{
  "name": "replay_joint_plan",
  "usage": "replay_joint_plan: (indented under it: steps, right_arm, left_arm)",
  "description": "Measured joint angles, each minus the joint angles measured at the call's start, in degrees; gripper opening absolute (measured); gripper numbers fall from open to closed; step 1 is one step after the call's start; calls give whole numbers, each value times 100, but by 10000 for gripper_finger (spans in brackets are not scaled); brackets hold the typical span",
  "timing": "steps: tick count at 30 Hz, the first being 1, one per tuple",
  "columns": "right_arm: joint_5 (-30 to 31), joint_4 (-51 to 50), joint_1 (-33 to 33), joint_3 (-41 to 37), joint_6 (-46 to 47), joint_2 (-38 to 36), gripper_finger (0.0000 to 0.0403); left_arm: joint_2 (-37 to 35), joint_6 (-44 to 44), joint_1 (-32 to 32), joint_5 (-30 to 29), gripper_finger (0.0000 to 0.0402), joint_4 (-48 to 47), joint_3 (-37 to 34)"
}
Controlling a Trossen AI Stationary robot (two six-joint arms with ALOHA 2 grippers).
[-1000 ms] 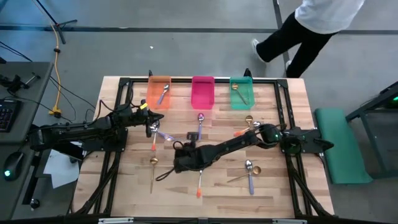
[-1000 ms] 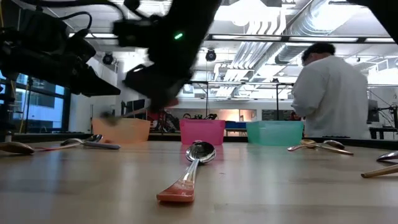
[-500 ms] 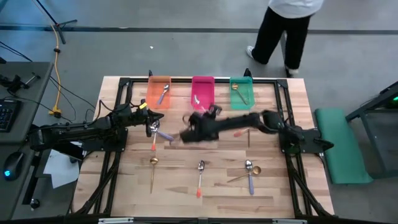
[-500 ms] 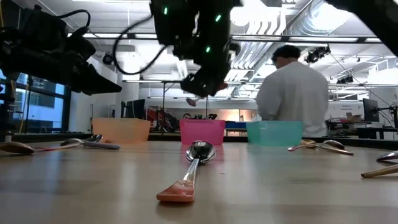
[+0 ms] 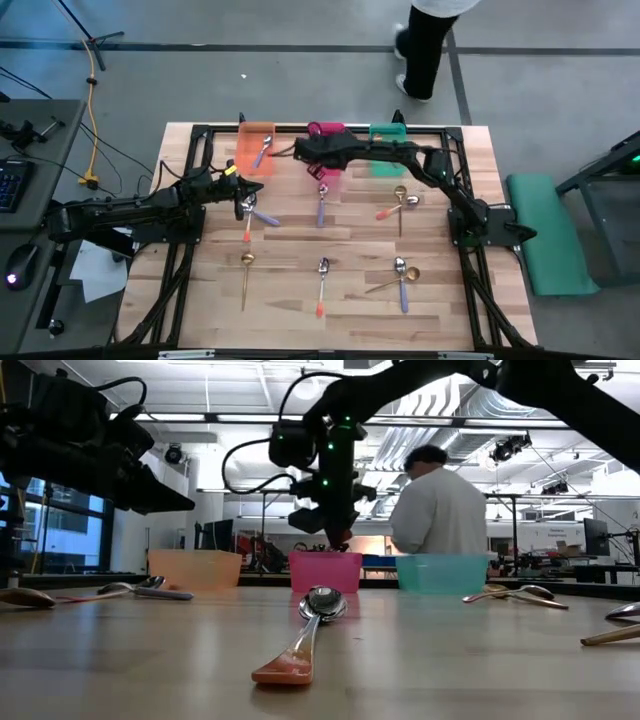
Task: Sort silverware by color (type)
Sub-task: Put the orange spoon into the pink bin, then put the purple spoon into the orange bin
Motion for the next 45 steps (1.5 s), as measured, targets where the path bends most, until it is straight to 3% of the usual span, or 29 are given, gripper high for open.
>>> replay_joint_plan:
  steps: [15,26,29,33,35,37,45]
  right_arm:
    - [-1022,572,-385,-241,-74,8,3]
    - [-1016,717,-354,-331,-473,-50,109]
    - [-911,647,-227,-262,-799,-318,100]
    - [-167,831,110,-463,-1364,-637,38]
    - [-120,1296,229,-772,-1535,-780,10]
    - [-141,1991,316,-1287,-1678,-992,13]
    - [-1478,6272,669,-4415,-2013,-2281,5]
  left_arm:
    - [-2,0,-1,2,5,0,0]
    - [-2,-17,-1,4,5,-32,0]
    - [0,-17,-3,7,5,-189,0]
    - [2,32,-2,7,5,-247,-2]
    - [0,33,-3,11,5,-239,-2]
    - [0,37,-3,25,5,-227,-2]
    - [4,-73,-3,313,2,-302,14]
